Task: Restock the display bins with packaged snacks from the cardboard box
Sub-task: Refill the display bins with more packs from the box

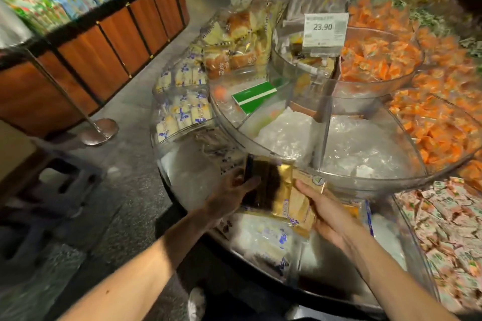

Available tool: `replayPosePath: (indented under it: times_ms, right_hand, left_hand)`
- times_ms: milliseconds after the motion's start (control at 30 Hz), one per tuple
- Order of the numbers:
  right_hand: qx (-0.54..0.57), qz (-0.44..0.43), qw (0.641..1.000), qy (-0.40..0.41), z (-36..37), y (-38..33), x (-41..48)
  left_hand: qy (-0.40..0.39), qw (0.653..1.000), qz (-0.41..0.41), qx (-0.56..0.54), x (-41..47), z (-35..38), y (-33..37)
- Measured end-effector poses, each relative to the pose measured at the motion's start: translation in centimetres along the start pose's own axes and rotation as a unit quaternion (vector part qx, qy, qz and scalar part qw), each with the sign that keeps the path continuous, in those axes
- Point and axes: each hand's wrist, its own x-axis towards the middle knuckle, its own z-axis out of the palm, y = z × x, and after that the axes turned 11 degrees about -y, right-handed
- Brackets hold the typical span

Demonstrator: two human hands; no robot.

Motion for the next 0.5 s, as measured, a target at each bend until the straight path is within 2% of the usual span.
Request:
replayPosePath:
  times_ms: [233, 400, 500]
  right_hand:
    - [0.001, 0.011, 1.000, -0.001, 8.1, 1.1, 4.2]
    - [0.017, 0.002, 1.000, -0.008, 14.7, 2.9, 8.2]
    - [0.017, 0.000, 1.000, -0.012, 18.8, 3.6, 10.0]
  left_hand:
    - [0.023, 0.999, 0.015, -0.024, -0.9, -11.1, 1.4]
    - [-0.021, 0.999, 0.031, 0.025, -2.2, -20.9, 4.1]
    - [-0.023, 0.999, 0.049, 0.008, -3.7, -25.6, 5.7]
